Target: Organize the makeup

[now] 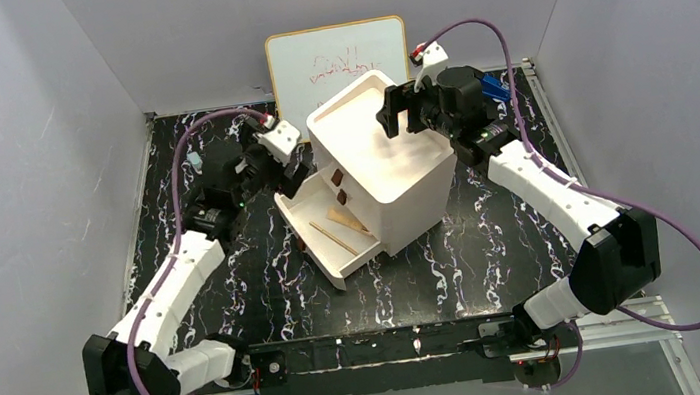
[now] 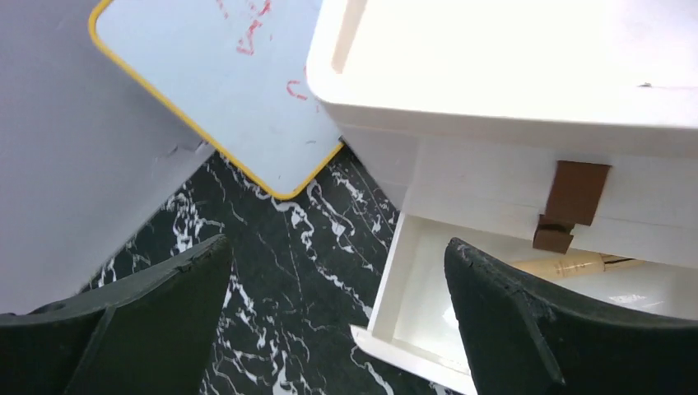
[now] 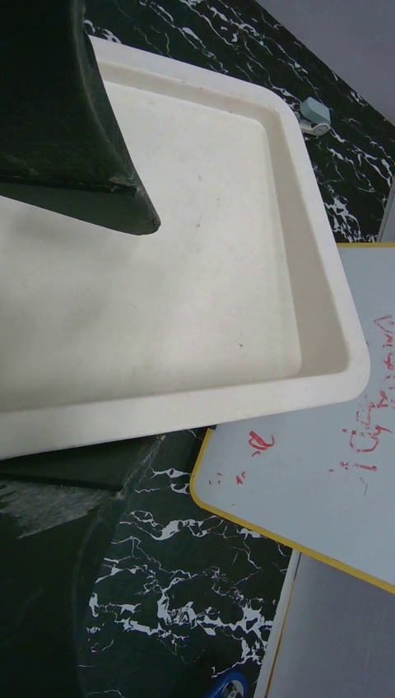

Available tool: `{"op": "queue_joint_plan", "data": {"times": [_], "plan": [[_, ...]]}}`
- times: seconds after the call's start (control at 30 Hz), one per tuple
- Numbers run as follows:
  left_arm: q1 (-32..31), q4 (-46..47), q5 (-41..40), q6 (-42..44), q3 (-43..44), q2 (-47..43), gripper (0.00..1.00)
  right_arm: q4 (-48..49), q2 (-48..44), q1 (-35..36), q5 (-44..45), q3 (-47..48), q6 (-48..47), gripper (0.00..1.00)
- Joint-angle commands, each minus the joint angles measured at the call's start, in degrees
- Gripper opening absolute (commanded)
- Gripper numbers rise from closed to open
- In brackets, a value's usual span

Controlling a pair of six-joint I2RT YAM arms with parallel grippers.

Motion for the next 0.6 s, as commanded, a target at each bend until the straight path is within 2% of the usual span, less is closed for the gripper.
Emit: {"op": "queue_joint_plan", "data": {"times": [0.0,0.13,0.27,0.37,0.47,0.57], "plan": [[4.2,-14.3,1.3,-8.1,1.3,1.7,0.99,-14.5,2.8,2.5,-5.7,-5.2,5.1,0.98],[8.6,-13.2,10.4,-12.2,-5.1,0.9,0.98,-14.5,2.3,2.5,-5.5,-5.6,5.1,0.98],[9.9,-7.1,9.0,-15.8,-14.2,-3.3,0.98,-14.4,1.7,2.5,-5.5,-6.1,5.0,0.98],[10.7,-9.9,9.0,-14.2,-15.9,-3.0,0.98,-14.5,1.4,2.5,-5.0,-6.4,4.8,0.98],[11.1,-13.2,12.6,-11.5,-16.3,-1.1,0.98,-14.2,1.3,2.5,-5.2,-6.7,4.8,0.98],[11.3,-11.7,16.9,-10.5,-18.0,-0.4,0.99,-14.1,1.6,2.5,-5.7,-6.9,5.2,0.98]]}}
